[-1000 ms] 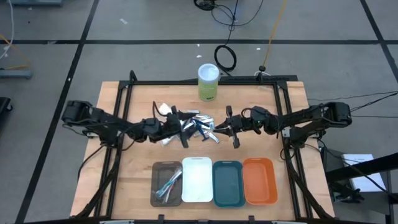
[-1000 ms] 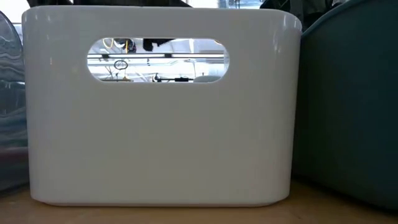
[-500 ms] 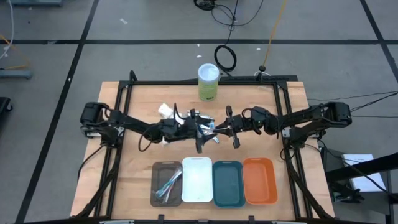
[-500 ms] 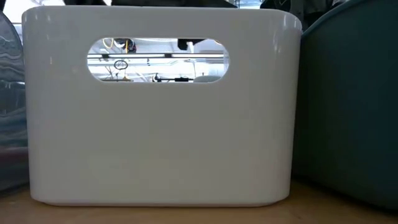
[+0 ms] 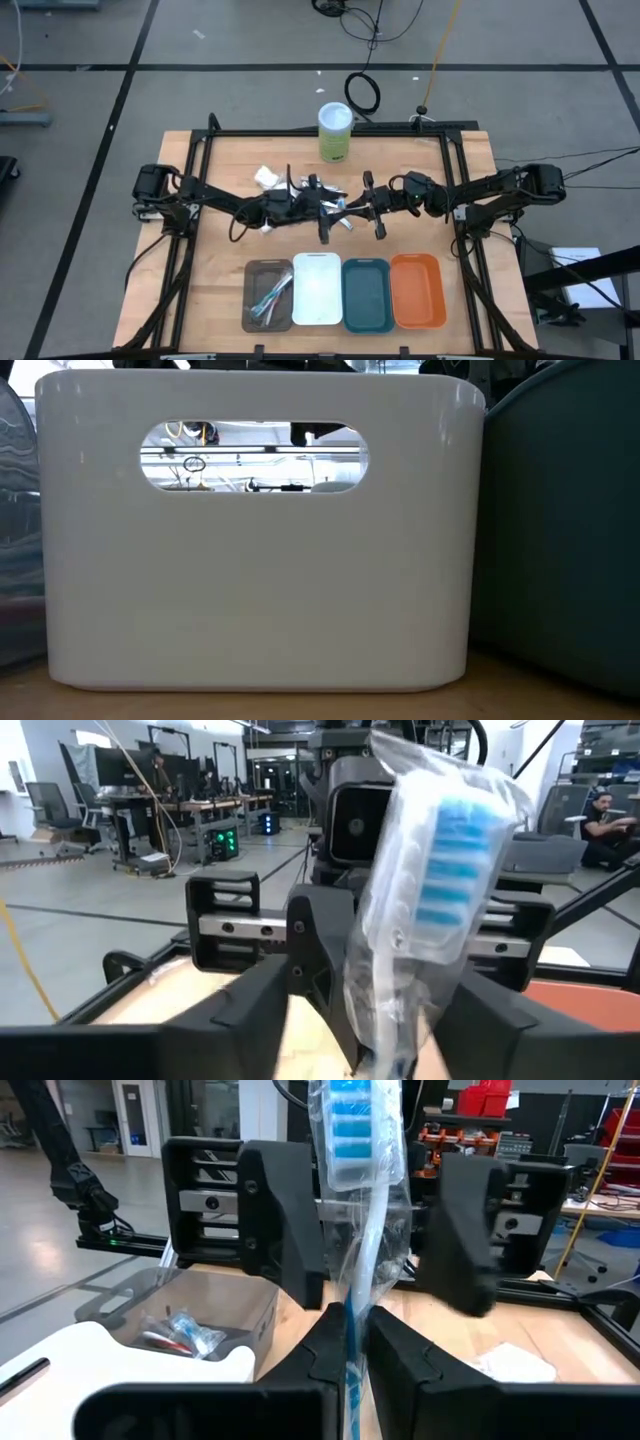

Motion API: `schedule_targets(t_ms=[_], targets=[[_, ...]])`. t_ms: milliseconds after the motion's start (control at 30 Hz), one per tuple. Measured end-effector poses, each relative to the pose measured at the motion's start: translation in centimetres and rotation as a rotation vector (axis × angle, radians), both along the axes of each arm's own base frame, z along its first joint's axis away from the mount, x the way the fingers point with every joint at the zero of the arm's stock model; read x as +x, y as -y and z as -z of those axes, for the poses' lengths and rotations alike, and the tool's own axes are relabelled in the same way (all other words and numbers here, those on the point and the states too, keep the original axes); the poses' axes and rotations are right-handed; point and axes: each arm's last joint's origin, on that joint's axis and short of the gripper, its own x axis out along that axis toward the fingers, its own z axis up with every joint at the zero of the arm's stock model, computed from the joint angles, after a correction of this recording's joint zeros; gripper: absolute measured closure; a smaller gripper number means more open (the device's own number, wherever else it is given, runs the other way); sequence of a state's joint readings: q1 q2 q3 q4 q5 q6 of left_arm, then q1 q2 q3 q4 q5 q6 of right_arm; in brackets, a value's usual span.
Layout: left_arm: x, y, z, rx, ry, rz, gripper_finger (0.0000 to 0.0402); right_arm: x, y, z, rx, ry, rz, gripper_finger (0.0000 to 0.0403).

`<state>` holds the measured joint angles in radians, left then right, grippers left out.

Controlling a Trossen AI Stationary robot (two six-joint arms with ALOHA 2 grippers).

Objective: Pick & Place Travel size toiletries
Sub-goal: Put the blue toothbrush into the black bin

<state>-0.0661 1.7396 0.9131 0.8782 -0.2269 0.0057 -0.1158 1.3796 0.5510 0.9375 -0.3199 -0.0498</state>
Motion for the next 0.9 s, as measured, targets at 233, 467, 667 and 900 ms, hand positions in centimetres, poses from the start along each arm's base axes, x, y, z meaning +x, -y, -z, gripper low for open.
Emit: schedule_targets(t_ms=[233,467,667,900], targets=[[-0.1,0.1,-0.1,0.003,0.0,0.014,0.0369,0.0,0.0,0.0,0.0,-0.002,0.006,0.0382],[-1.1,0.1,-1.9,0.029,-0.006,0.046,0.0379,0.0,0.0,-0.1,0.014,-0.006,0.005,0.0351],[-3.3,0.1,-4.4,0.006,-0.084,0.046,0.0392,-0.4,0.4,0.5,0.034,-0.112,0.103,0.0298],[-7.4,2.0,-6.2,-0.148,-0.298,0.167,0.0396,-2.7,0.8,-0.8,0.02,-0.224,0.341,0.022]])
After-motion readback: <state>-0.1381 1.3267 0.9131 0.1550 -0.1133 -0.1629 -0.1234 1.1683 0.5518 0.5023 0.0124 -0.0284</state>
